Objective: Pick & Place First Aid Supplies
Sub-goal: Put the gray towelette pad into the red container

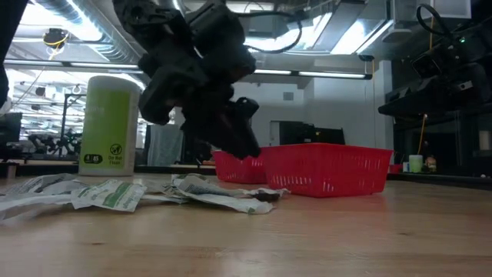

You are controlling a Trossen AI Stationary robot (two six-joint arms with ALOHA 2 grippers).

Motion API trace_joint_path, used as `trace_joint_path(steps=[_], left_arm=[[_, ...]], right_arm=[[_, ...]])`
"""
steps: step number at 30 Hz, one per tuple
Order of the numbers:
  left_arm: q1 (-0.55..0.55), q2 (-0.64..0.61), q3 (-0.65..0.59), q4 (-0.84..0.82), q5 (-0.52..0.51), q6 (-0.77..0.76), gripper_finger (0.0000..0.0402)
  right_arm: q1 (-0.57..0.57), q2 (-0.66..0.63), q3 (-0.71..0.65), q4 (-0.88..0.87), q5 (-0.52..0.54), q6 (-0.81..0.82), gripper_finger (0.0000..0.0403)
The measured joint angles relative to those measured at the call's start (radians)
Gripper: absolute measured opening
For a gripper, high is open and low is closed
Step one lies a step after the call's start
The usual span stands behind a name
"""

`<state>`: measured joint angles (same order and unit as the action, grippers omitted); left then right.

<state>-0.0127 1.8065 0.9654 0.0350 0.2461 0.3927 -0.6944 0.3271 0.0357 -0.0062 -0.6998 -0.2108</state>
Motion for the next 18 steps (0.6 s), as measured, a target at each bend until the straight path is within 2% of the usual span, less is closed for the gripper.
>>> trace_joint_path(steps=[5,18], left_arm=[[0.028,0.0,0.0,-0.044,-0.041,-0.053,0.0153],[0.138,-0.052,0.0,-0.098,-0.042,-0.127,0.0152]], right_arm=[[0.0,0.0,0.0,0.0,0.0,0.0,0.0126],[0.0,0.0,0.0,0.0,0.0,0.0,0.0126]])
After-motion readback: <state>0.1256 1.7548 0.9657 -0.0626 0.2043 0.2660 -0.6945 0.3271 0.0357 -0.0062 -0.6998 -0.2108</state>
